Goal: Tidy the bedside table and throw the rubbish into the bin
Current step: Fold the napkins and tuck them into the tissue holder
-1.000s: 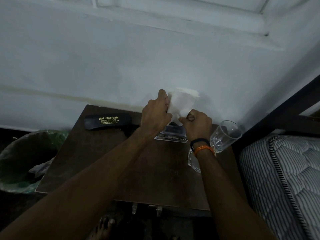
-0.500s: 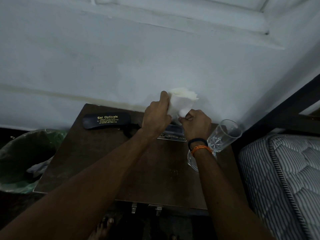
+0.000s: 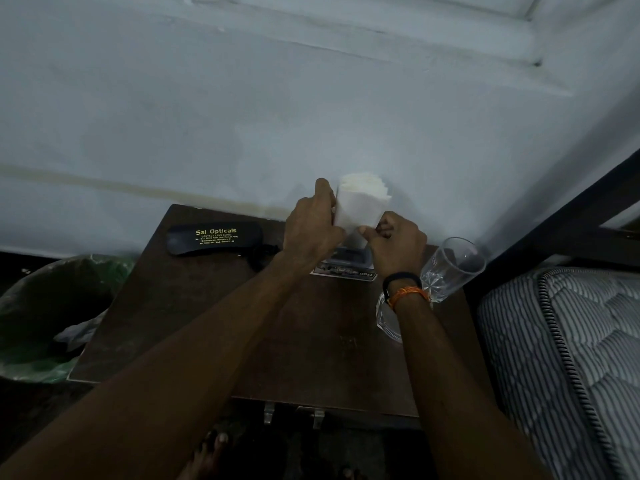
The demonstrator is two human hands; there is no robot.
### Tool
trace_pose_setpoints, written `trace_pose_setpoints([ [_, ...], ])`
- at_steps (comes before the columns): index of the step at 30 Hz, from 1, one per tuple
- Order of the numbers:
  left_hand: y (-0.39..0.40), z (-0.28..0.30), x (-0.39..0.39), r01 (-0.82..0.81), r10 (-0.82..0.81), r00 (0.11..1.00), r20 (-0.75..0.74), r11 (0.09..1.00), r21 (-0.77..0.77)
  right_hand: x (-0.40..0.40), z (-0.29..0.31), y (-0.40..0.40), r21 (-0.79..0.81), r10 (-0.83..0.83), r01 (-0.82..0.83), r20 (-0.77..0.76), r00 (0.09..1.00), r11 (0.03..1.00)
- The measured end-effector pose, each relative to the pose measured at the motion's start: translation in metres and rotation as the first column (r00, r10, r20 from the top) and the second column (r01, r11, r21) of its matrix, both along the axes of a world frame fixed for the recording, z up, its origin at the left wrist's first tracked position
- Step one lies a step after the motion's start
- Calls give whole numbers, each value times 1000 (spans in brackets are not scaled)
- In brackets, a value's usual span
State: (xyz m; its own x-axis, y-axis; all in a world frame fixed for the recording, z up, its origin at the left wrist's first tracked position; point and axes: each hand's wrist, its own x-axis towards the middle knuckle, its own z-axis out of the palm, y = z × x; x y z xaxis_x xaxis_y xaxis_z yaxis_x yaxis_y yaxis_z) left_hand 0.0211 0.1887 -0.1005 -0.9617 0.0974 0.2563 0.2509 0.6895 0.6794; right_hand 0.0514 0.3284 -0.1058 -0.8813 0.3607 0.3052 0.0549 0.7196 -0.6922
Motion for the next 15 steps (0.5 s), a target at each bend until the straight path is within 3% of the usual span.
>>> trace_pose_setpoints([
  [4, 2, 2, -1, -7, 7, 1000, 11, 1000, -20, -2, -1, 2, 18, 3, -3, 18, 1000, 1000],
  [11, 1, 13, -1, 2, -1, 998, -56, 1000, 25, -1, 0, -1, -51, -8, 4, -85, 996, 999],
  [15, 3, 14, 0, 15, -14, 999, -41, 999, 32, -2, -3, 2, -15, -10, 10, -18, 1000, 1000],
])
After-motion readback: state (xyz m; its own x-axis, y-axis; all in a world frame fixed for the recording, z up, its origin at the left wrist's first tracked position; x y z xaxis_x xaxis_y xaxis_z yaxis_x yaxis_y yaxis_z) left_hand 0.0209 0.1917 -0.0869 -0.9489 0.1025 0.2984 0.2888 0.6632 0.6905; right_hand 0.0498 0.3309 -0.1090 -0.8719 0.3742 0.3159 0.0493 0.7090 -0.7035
